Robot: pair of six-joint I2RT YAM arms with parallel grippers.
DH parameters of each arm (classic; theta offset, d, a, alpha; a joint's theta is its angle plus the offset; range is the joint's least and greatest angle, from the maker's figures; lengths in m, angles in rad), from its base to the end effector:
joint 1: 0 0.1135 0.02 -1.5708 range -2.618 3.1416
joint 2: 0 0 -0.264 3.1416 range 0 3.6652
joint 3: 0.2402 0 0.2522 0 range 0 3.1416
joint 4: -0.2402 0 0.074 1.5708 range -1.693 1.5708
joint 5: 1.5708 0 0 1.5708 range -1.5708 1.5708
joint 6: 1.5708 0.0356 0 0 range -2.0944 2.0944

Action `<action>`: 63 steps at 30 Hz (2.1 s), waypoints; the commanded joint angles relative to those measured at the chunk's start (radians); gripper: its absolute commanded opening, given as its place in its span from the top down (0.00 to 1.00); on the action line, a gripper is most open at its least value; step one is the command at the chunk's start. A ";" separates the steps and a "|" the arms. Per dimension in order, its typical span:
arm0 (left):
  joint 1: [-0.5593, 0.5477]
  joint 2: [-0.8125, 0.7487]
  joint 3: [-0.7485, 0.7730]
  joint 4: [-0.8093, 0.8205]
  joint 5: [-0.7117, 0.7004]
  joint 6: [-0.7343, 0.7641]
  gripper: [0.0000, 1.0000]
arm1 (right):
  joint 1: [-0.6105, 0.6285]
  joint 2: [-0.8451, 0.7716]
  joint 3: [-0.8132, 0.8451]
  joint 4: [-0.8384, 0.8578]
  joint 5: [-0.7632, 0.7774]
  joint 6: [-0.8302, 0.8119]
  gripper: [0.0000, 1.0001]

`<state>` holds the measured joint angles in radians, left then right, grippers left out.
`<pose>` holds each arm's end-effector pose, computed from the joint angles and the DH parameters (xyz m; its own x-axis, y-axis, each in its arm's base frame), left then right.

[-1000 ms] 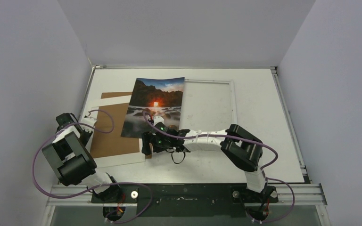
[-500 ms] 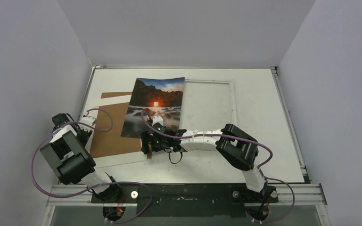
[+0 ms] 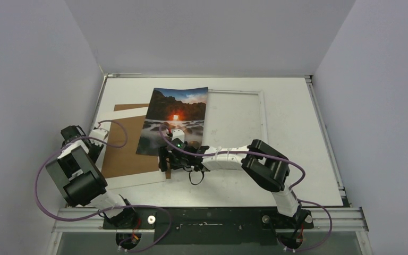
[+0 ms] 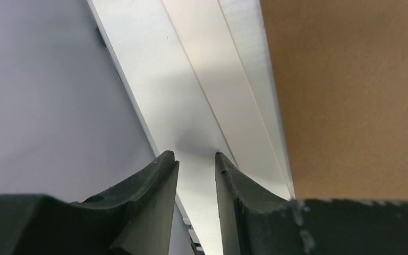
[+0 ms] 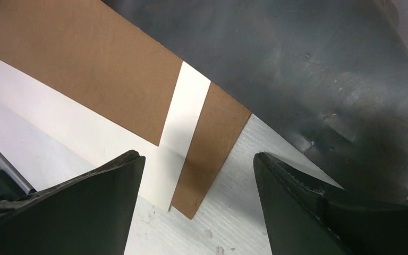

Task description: Put the photo into the frame

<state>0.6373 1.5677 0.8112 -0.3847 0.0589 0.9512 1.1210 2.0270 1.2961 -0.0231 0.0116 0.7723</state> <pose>0.2296 0.1674 0.1534 -0.8918 0.3509 -0.2854 0.2614 0.9148 0.3080 0.1911 0.3948 0.1566 -0.8390 -0.1329 -0.5277 -0.4347 0.7470 0.5030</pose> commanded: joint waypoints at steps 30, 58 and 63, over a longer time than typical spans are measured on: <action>-0.084 -0.022 -0.095 -0.105 0.086 -0.028 0.71 | 0.014 0.118 0.064 0.166 -0.158 0.057 0.22; -0.112 -0.021 -0.083 -0.125 0.095 -0.037 0.71 | 0.003 -0.003 0.032 0.422 -0.380 0.182 0.24; -0.111 -0.021 -0.083 -0.126 0.099 -0.038 0.71 | 0.016 -0.016 0.079 0.402 -0.381 0.174 0.25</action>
<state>0.5396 1.5238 0.7620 -0.3607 0.0593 0.9463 1.1221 2.0899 1.3071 0.3054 -0.3450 0.9371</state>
